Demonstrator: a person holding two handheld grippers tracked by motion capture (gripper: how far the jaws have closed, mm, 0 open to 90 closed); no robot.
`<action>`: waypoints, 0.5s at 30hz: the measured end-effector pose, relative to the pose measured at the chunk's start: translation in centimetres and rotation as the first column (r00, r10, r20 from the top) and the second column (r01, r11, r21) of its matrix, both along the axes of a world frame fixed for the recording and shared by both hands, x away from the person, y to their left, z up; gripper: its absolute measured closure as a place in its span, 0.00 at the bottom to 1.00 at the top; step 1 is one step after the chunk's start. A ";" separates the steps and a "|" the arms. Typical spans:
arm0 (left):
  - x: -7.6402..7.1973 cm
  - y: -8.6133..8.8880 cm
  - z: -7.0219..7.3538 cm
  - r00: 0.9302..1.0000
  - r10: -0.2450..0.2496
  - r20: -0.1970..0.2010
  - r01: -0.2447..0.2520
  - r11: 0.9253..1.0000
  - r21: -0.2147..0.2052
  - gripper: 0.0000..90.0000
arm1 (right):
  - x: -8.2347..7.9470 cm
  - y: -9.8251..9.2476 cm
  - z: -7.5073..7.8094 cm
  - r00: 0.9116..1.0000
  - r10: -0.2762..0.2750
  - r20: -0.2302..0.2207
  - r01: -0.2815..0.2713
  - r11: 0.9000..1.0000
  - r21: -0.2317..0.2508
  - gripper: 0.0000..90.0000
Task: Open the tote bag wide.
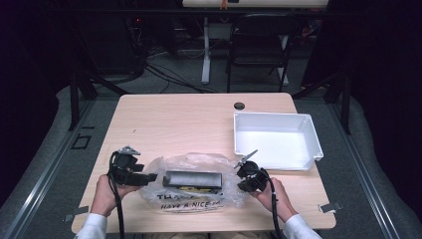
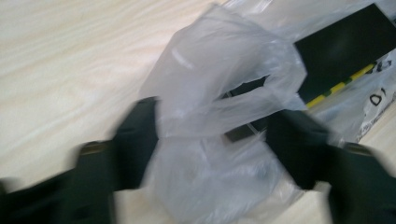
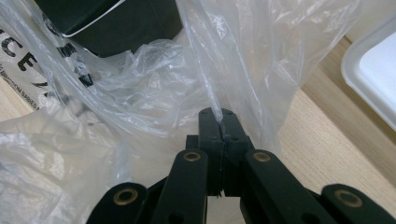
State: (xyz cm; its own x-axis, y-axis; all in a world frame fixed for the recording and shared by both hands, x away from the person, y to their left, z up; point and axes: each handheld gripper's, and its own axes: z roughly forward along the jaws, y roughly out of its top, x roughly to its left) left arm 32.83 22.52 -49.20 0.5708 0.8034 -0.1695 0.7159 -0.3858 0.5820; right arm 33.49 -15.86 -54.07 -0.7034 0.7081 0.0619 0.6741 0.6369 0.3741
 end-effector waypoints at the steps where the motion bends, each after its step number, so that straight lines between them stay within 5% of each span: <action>1: 0.2 -0.2 -0.3 1.000 0.019 0.014 -0.019 1.000 -0.001 0.55 | 0.0 0.0 0.0 1.000 0.001 0.000 -0.001 1.000 0.000 1.00; 4: 1.0 -0.4 -1.1 0.999 0.051 0.019 -0.051 0.998 0.021 0.74 | 0.0 0.0 -0.1 1.000 0.001 -0.003 -0.001 1.000 -0.002 1.00; 8: 2.7 0.4 -2.7 0.993 0.117 -0.029 -0.116 0.992 0.043 0.90 | 0.1 0.0 -0.3 1.000 0.007 -0.008 -0.007 1.000 -0.024 1.00; 15: 4.1 2.1 -4.6 0.979 0.176 -0.102 -0.168 0.983 0.078 0.96 | 0.3 -0.2 -0.6 1.000 -0.010 -0.003 0.010 0.999 -0.032 1.00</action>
